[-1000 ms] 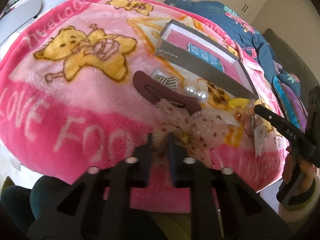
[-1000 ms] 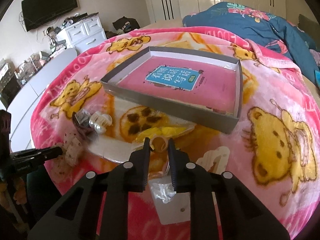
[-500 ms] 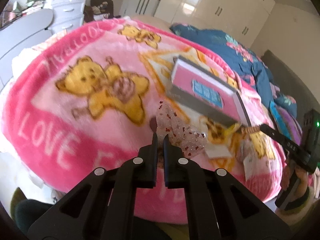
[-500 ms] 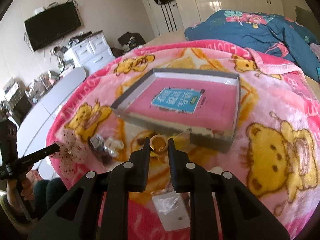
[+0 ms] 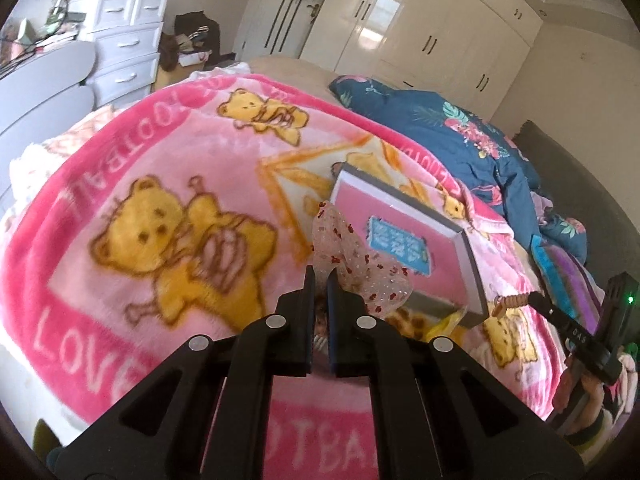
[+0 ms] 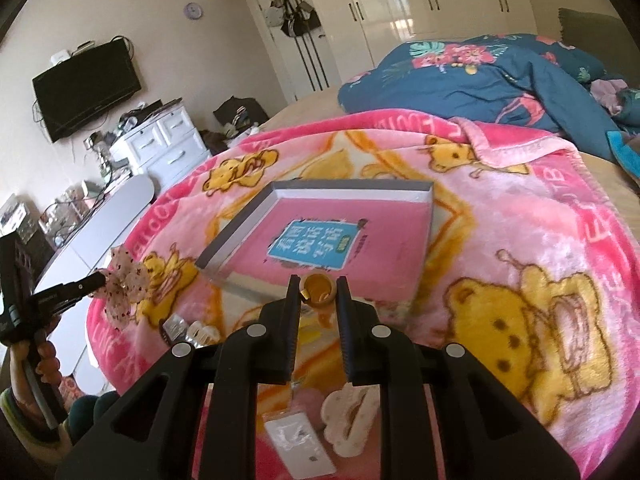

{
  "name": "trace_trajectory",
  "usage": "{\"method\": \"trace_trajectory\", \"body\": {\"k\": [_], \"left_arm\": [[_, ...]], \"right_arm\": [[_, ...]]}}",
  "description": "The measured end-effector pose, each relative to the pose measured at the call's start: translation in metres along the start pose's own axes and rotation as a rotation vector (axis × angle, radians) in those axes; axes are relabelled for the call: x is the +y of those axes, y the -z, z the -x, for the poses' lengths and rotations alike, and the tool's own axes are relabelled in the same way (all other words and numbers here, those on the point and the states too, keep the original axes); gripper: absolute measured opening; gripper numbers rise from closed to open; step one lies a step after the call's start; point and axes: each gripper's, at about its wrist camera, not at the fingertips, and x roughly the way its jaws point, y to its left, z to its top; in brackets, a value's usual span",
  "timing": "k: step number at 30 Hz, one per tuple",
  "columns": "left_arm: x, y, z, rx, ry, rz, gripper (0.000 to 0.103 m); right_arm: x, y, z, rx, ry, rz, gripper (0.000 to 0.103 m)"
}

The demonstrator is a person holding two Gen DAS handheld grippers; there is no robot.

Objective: Organize jewelry
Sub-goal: 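Carry the bow with the left tool while the right tool carries the hair tie over the grey box, then open the left tool to drop the bow in the box while the right tool releases the hair tie there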

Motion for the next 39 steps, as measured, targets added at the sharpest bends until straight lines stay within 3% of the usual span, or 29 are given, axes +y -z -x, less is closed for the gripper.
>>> {"method": "trace_trajectory", "body": {"k": [10, 19, 32, 39], "left_arm": [[-0.036, -0.028, -0.046, 0.01, 0.036, -0.049, 0.0], [-0.058, -0.042, -0.104, 0.039, 0.025, -0.099, 0.0], [-0.054, -0.038, -0.169, 0.101, -0.017, -0.082, 0.001], [-0.049, -0.032, -0.172, 0.123, -0.036, -0.076, 0.003]], "right_arm": [[-0.016, -0.009, -0.004, -0.019, 0.01, -0.027, 0.017], [-0.026, -0.028, -0.027, -0.026, 0.001, -0.04, 0.017], [-0.052, -0.048, -0.098, 0.033, 0.077, -0.081, 0.017], [-0.064, -0.049, -0.117, 0.055, 0.11, -0.1, 0.017]]}}
